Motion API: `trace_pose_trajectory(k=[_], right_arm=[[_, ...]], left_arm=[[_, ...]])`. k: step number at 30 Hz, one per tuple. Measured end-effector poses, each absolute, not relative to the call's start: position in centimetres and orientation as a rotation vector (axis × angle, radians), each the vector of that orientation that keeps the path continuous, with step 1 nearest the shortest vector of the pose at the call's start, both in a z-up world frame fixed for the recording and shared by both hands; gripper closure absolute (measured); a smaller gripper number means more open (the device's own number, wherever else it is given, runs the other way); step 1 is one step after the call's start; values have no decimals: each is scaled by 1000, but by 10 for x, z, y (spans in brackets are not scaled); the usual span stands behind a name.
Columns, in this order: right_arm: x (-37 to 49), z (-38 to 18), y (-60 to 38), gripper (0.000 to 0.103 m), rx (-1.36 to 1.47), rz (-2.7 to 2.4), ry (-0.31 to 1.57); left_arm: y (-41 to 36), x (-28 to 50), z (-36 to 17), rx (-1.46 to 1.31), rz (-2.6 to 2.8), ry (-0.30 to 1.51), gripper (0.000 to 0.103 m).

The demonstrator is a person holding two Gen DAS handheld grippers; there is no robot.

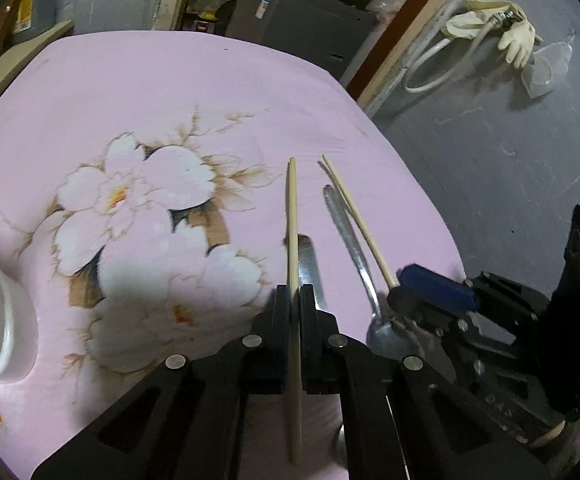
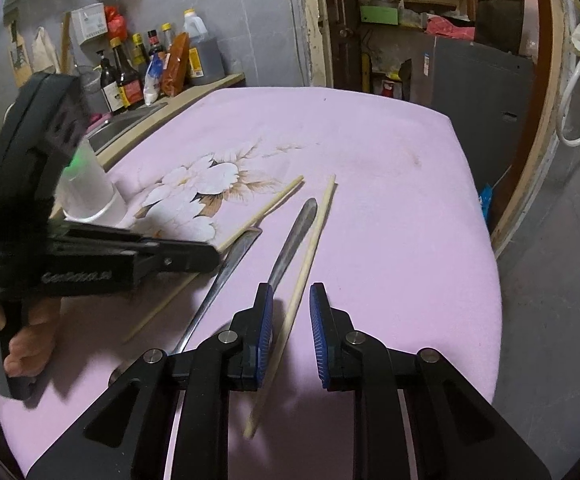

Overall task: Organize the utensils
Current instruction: 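Grasp a wooden chopstick with the left tool while the right grasps another chopstick, then lift both chopsticks and carry them over the white holder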

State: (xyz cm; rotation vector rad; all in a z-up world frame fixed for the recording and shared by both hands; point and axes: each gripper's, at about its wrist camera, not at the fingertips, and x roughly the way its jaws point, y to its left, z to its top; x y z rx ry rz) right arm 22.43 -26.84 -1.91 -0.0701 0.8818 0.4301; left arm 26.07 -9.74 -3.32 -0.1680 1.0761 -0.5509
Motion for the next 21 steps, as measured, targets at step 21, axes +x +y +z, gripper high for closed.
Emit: trace_pose_trajectory(k=[21], right_arm=[[294, -25, -273, 93, 19, 353, 996]], left_arm=[[-107, 270, -23, -29, -516, 1086, 82]])
